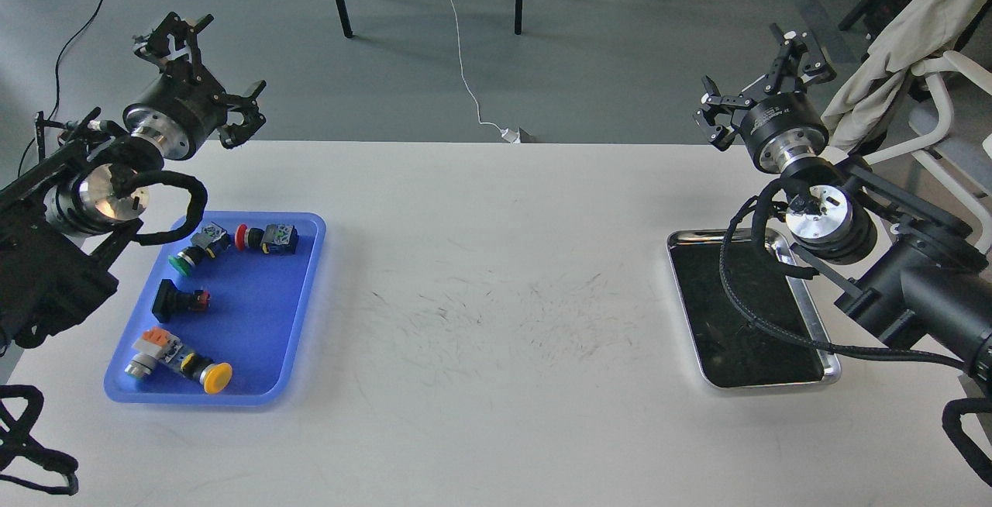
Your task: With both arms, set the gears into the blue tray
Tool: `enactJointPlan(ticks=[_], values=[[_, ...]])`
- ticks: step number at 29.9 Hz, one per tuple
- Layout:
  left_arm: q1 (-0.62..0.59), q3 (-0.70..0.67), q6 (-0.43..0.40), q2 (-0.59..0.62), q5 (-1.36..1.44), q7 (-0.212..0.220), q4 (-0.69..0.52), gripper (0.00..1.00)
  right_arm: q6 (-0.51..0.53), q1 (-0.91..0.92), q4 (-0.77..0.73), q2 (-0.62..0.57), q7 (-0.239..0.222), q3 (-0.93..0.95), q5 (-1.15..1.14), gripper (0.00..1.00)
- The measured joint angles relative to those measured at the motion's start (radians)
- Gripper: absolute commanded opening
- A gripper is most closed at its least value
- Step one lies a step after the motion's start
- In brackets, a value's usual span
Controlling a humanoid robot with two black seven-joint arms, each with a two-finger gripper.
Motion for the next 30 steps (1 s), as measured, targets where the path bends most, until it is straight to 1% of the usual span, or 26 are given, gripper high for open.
enactJointPlan(ticks=[30], values=[[0.003,0.000,-0.002,-0.014,-0.005,0.007,-0.001,0.99,0.003,-0.019,-0.010,-0.021,-0.012,0.014,0.002,0.99]])
